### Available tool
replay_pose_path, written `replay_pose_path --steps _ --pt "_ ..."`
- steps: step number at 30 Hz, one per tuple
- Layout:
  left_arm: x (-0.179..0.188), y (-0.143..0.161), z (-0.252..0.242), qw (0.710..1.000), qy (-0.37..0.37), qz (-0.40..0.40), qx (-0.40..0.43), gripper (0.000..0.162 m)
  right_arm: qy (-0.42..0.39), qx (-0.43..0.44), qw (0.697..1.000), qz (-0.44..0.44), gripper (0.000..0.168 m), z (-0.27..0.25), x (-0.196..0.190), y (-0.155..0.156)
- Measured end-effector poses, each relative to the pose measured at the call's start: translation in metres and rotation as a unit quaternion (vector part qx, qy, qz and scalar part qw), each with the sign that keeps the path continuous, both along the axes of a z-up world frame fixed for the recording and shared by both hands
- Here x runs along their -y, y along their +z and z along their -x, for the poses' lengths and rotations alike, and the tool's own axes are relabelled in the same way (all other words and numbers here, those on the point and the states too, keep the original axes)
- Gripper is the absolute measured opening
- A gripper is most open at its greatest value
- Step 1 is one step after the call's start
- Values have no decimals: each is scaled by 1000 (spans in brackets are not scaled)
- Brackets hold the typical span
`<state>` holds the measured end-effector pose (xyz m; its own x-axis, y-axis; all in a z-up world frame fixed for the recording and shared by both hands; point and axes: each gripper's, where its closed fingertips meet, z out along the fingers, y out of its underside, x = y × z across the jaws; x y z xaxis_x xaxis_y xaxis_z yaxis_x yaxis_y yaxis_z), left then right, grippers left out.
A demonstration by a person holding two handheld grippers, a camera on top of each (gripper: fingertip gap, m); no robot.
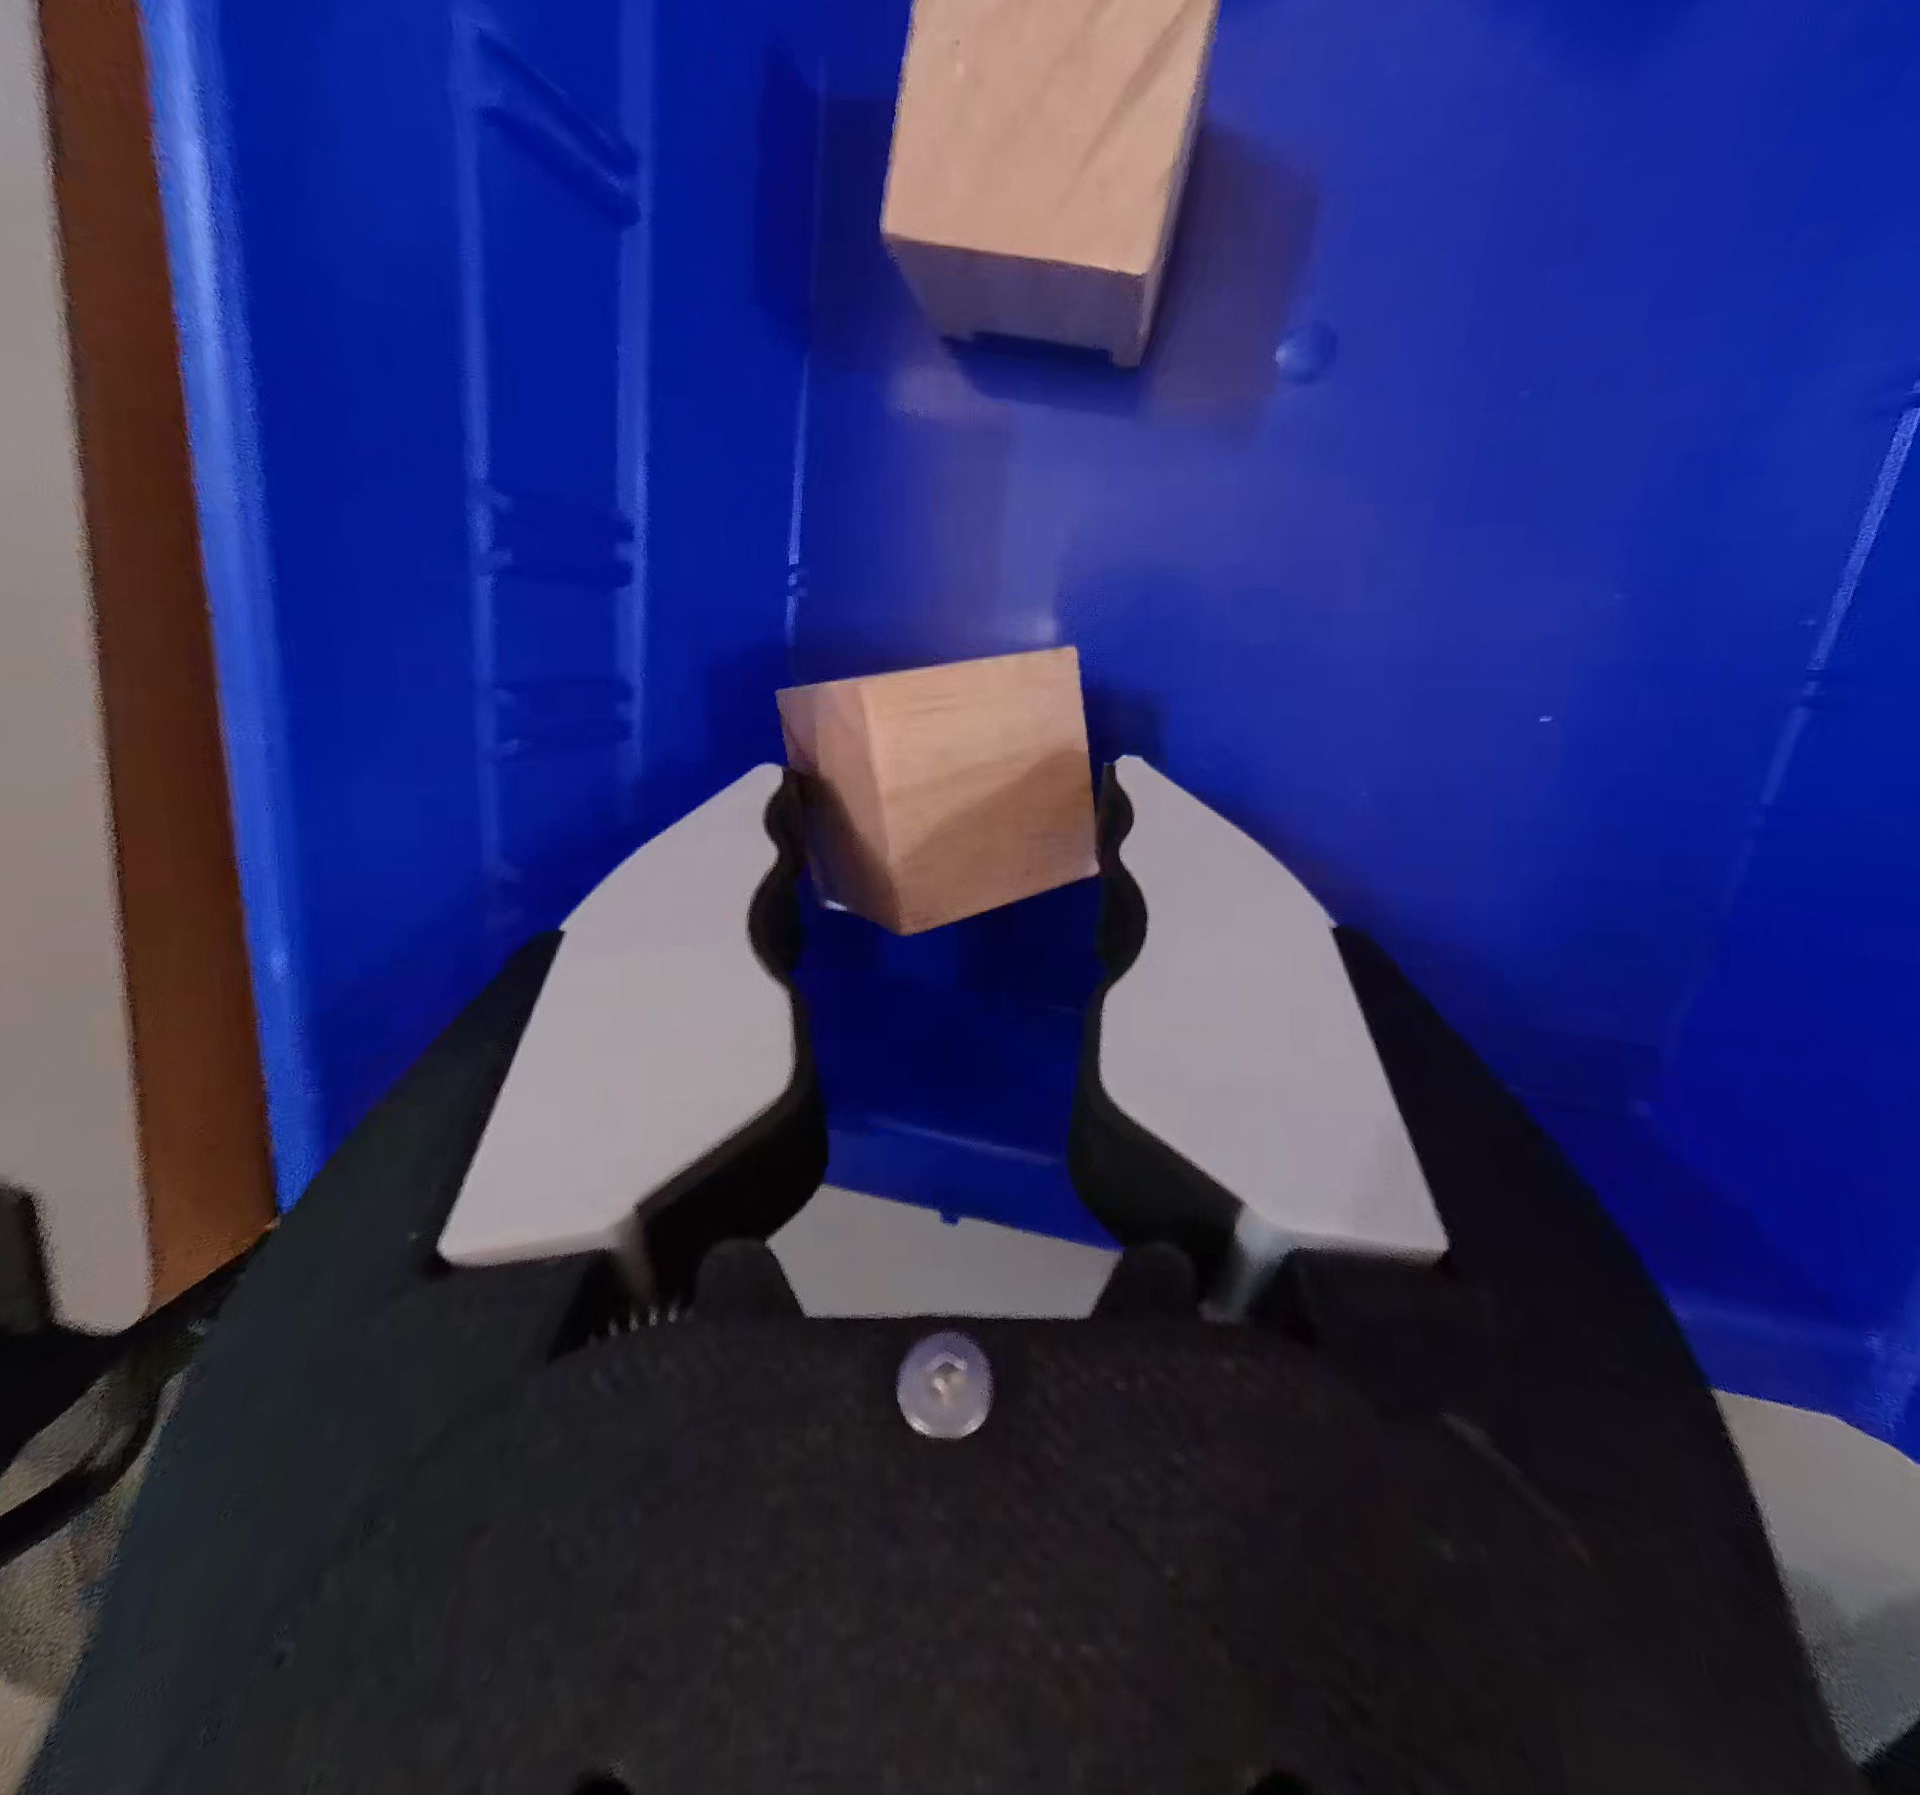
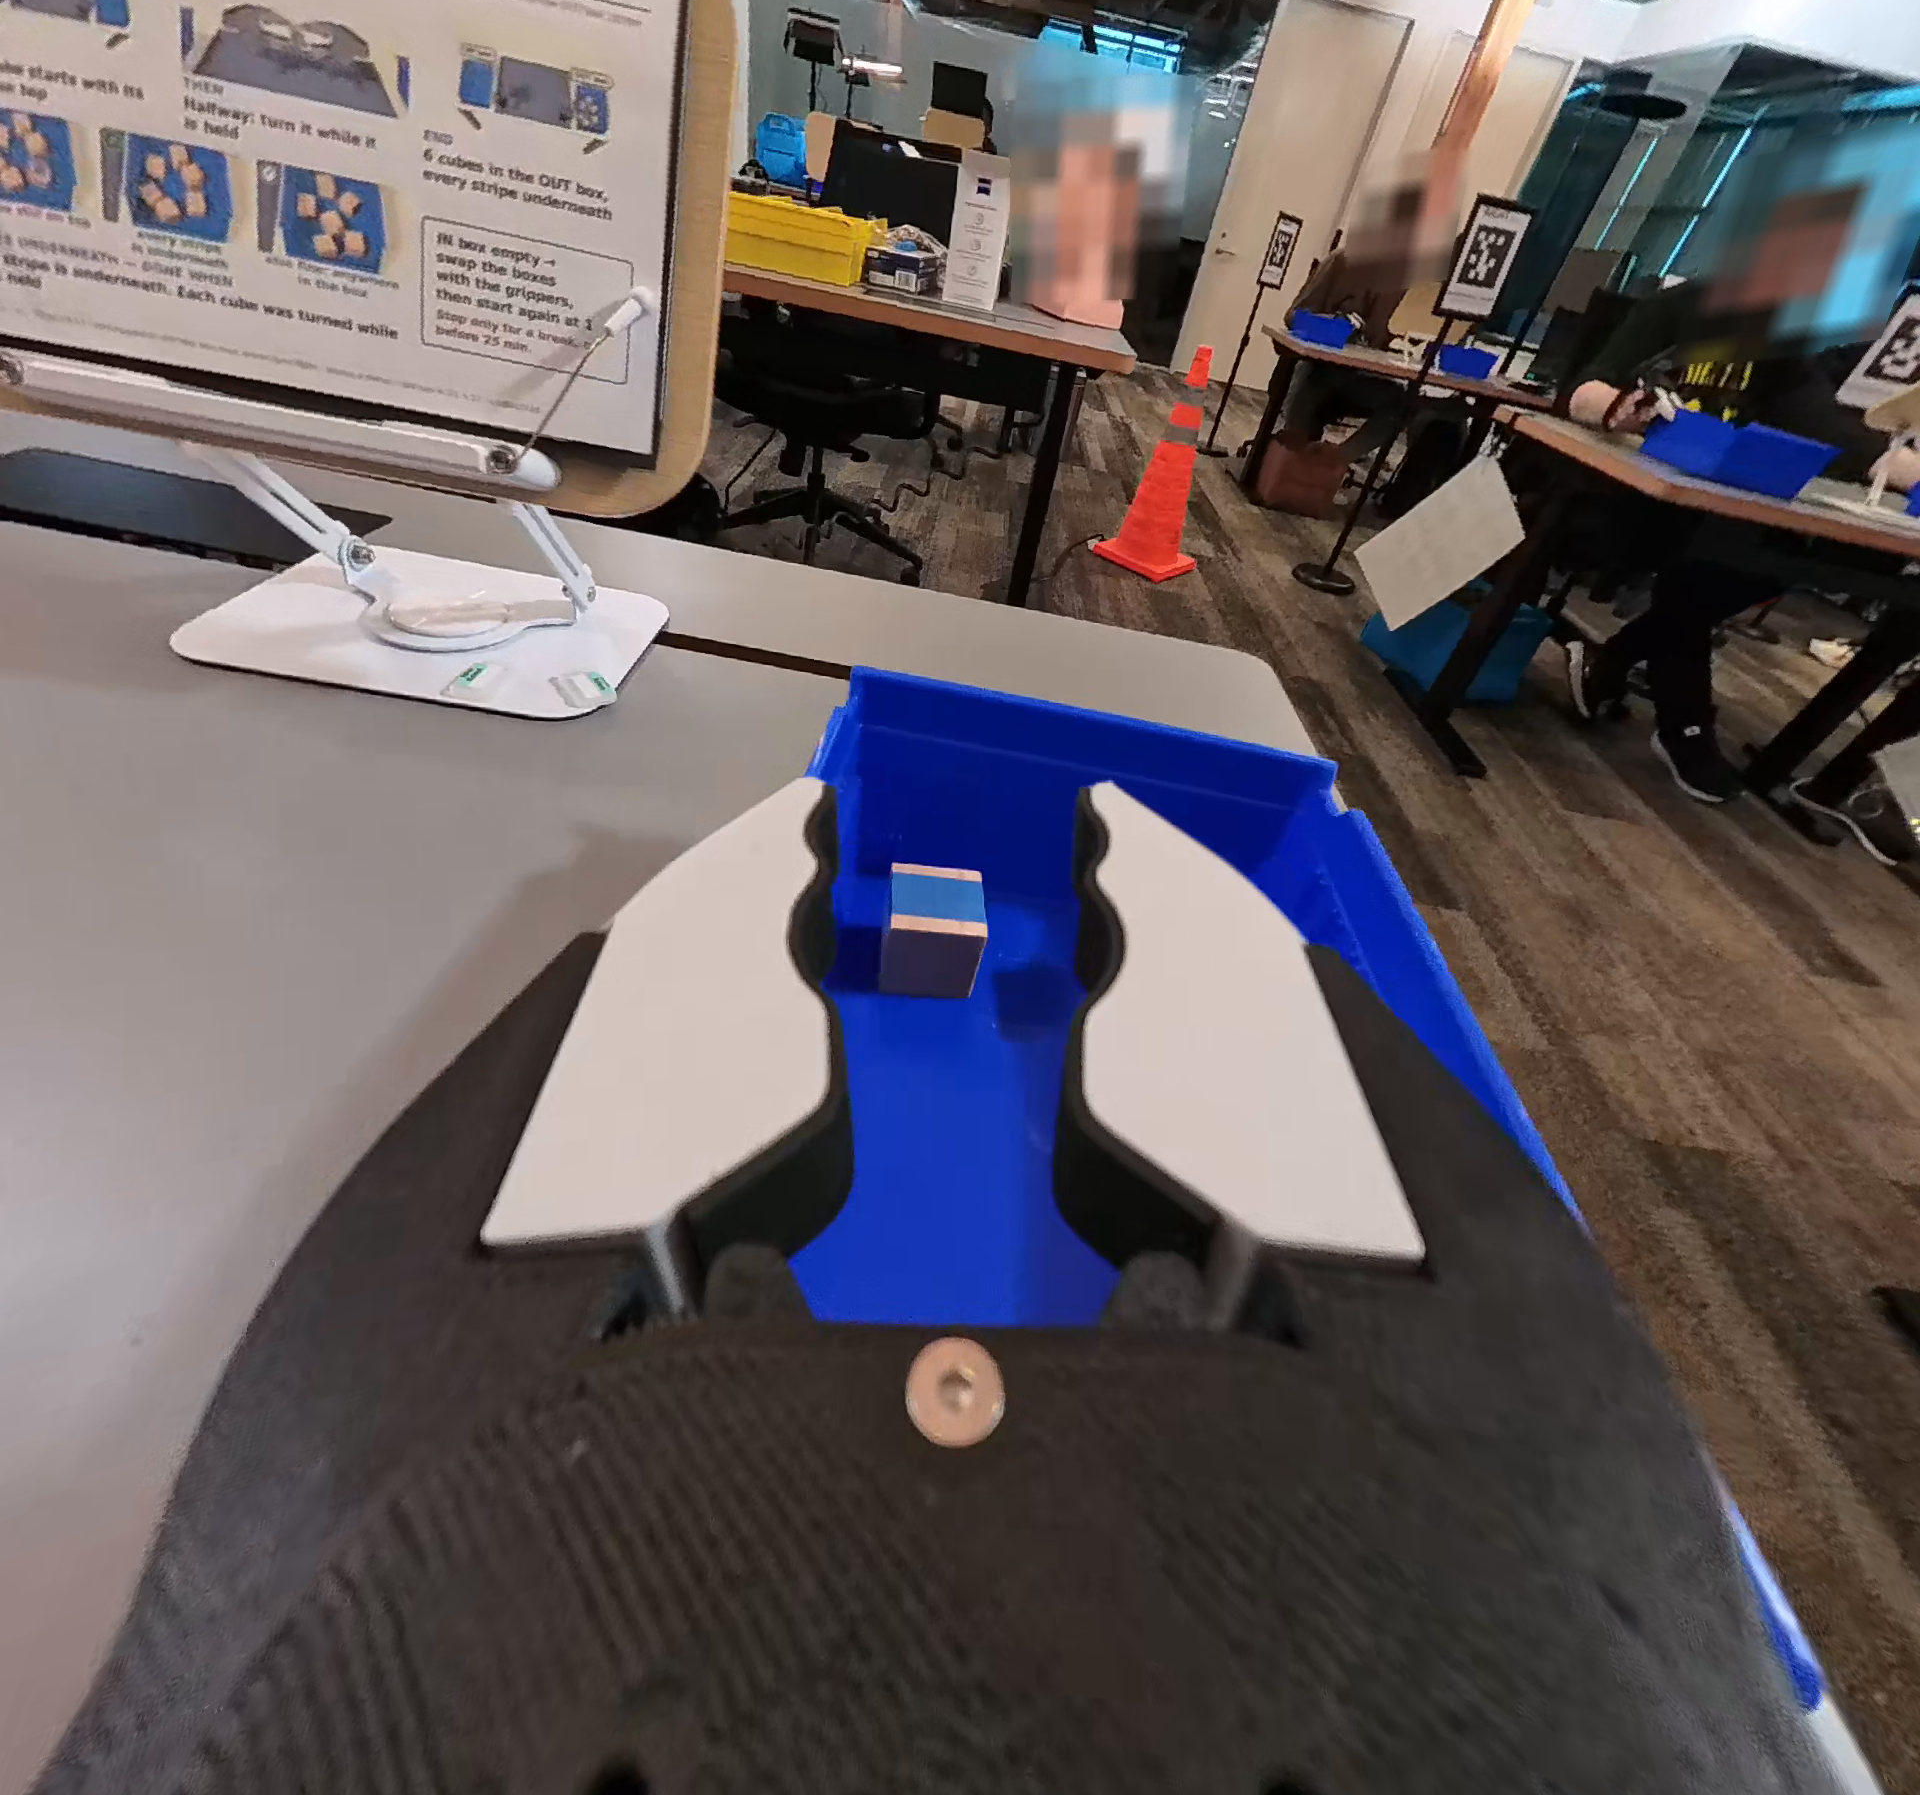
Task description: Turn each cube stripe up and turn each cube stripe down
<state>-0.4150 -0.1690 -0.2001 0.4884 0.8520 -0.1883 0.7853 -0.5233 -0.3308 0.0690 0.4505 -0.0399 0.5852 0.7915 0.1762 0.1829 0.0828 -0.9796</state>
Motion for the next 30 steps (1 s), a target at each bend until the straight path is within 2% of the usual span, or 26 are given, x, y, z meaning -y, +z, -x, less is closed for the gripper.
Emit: replay_pose_path --steps 5,8,10,13,15,18,23,26,28,30 --pt "-8 -7 -2 1000 -23 -6 9 53 4 22 1000 -22 45 5 4 -4" --pt "-19 0 -4 999 -38 -34 5 49 6 30 999 -33 44 6 5 -4" --pt "-33 16 -3 995 -47 -93 -10 49 7 33 999 -37 44 8 7 -3" --pt "-72 66 -7 960 -68 -268 -35 49 14 29 999 -36 44 12 11 -3" --pt "-100 112 -19 913 -104 -392 -46 48 24 23 999 -35 43 18 19 0" --pt "-136 180 -52 822 -168 -543 -42 47 57 9 997 -43 44 34 42 10" --pt "-197 267 -124 653 -250 -715 16 47 151 -8 988 -39 58 80 117 26" --pt "-239 291 -180 554 -289 -777 82 47 206 -20 977 -54 69 106 175 36" --pt "-270 287 -225 517 -323 -775 167 47 231 -18 968 -95 72 115 209 41" --pt "-298 273 -264 497 -347 -762 228 47 250 -28 958 -139 71 118 236 48"
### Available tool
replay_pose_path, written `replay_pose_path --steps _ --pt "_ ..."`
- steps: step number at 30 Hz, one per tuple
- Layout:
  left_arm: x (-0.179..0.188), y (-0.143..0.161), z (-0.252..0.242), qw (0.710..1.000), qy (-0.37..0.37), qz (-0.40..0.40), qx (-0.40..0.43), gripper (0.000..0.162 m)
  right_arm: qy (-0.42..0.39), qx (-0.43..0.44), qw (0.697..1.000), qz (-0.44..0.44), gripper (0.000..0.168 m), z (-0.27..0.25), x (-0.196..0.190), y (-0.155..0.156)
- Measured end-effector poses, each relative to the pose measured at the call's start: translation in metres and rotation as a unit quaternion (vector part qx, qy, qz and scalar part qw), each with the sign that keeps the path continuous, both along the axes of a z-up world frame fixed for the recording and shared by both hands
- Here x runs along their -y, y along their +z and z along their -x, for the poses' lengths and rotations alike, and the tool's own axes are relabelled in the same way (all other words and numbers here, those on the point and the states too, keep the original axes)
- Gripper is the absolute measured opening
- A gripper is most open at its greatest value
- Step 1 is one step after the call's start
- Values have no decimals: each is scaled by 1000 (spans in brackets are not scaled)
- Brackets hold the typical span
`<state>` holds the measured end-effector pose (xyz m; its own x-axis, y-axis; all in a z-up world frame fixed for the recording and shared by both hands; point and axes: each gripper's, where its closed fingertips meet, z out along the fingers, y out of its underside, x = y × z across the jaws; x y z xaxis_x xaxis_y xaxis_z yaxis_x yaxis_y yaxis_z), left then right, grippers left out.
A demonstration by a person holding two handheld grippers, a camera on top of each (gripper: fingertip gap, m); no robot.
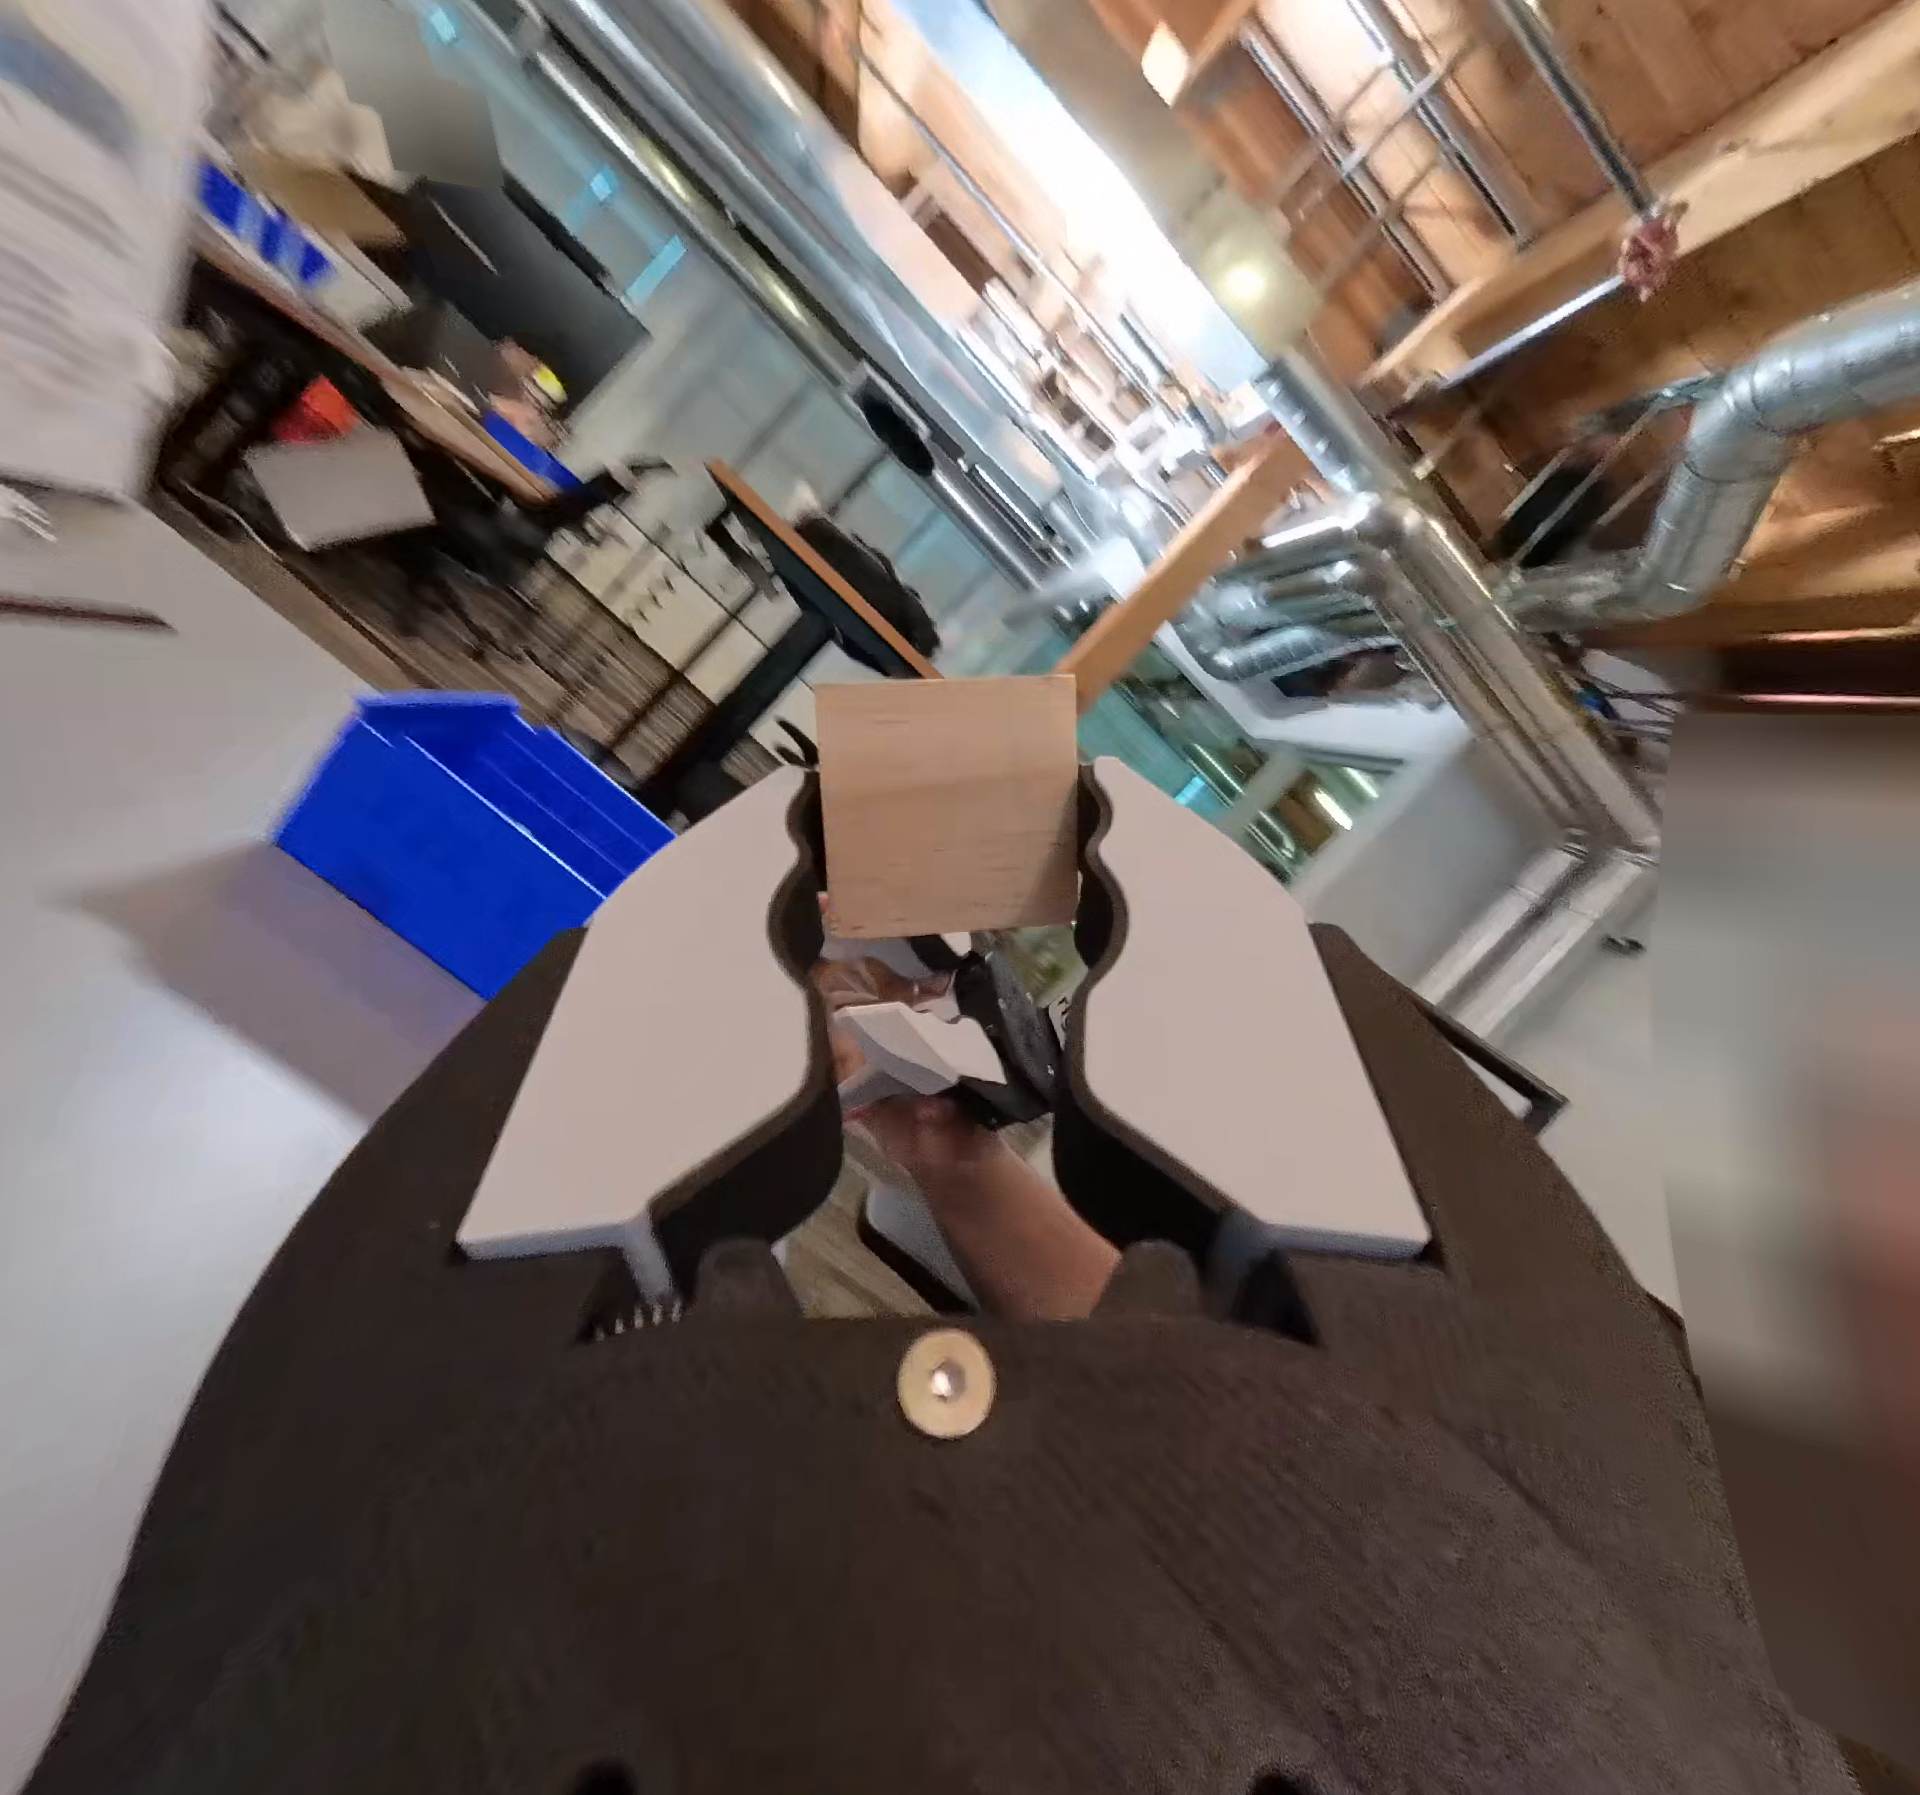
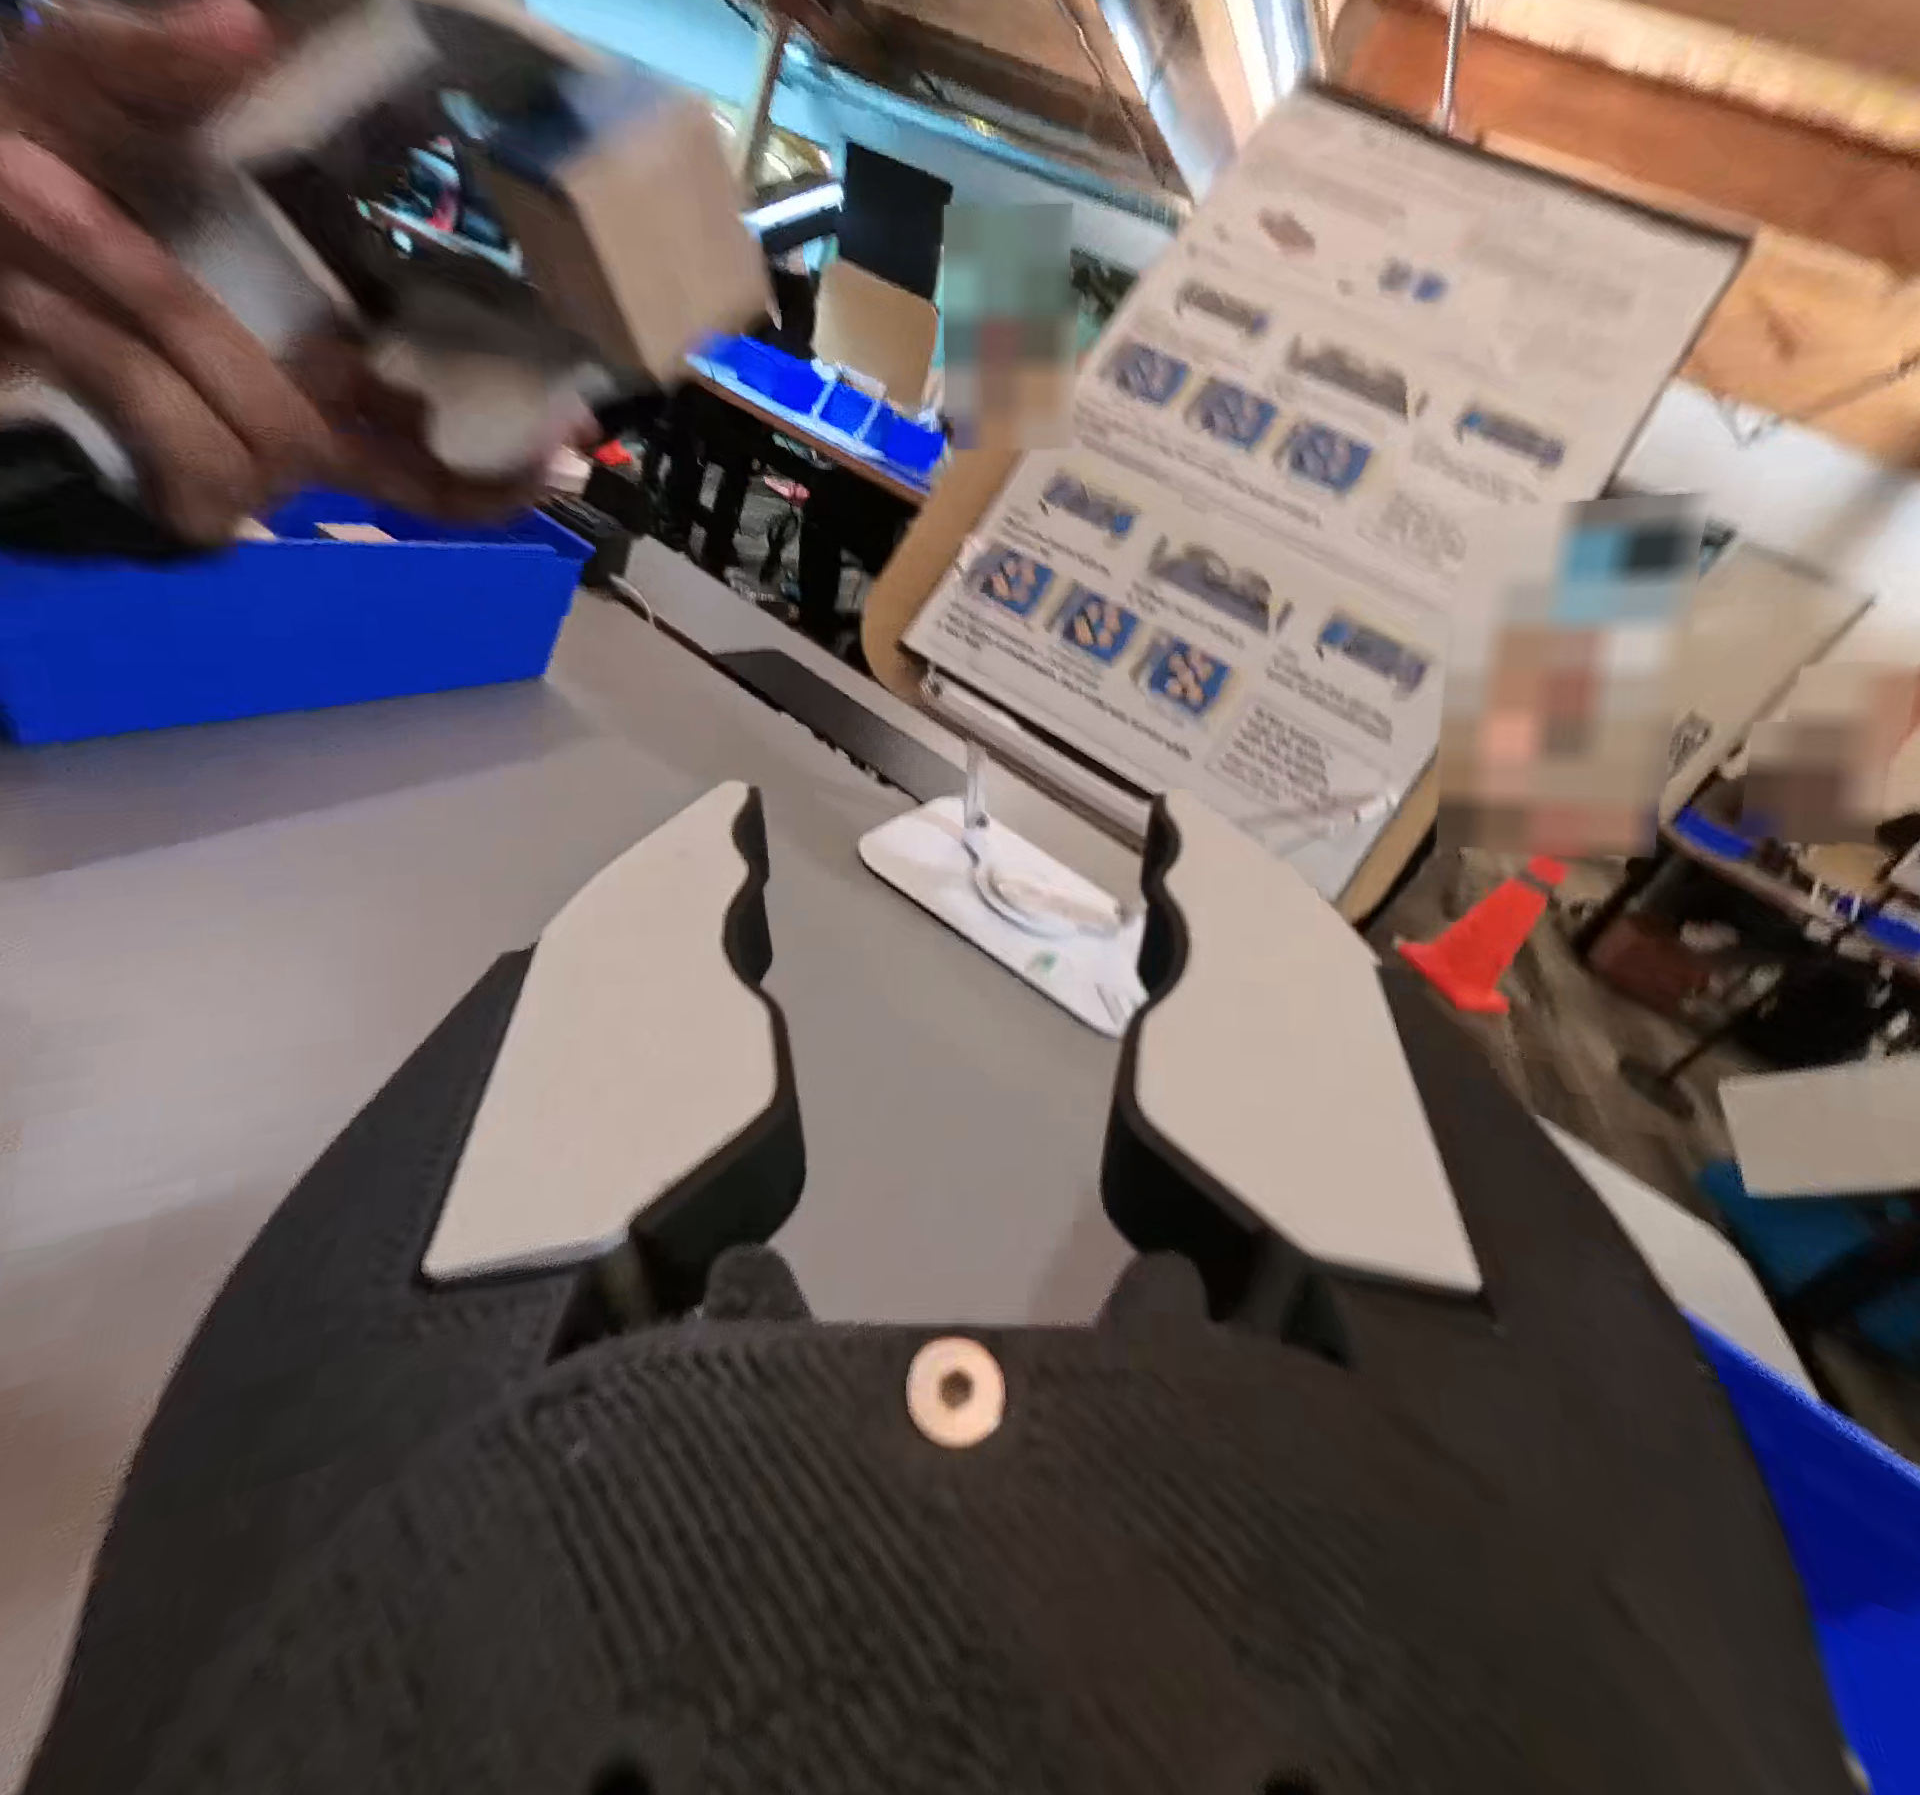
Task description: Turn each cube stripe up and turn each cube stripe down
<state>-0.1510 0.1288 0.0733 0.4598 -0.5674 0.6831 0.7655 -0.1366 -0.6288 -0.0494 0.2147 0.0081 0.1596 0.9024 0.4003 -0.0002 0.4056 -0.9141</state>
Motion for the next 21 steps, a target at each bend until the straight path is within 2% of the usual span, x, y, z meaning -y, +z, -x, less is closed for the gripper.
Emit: replay_pose_path --steps 3,7,8,10,13,18,20,21 --pt "-33 -25 -36 999 -31 11 21 47 9 -32 999 -8 67 -1 18 9" --pt "-57 -54 -29 986 105 -33 127 46 3 -53 996 66 72 2 19 4" --pt "-58 -62 -31 980 112 -37 159 46 -5 -55 996 75 73 4 17 -1" --pt "-63 -75 -47 978 73 -36 191 47 -14 -47 996 76 75 8 15 -14" --pt "-66 -79 -79 982 9 -37 186 47 -19 -40 998 49 72 11 18 -23" --pt "-67 -80 -100 983 -2 -33 179 47 -25 -52 998 -6 66 7 23 -16" --pt "-67 -80 -103 981 -8 -32 191 47 -29 -51 998 -31 60 6 25 -15" --pt "-67 -80 -103 980 -9 -31 197 47 -23 -48 998 -40 52 6 28 -16"
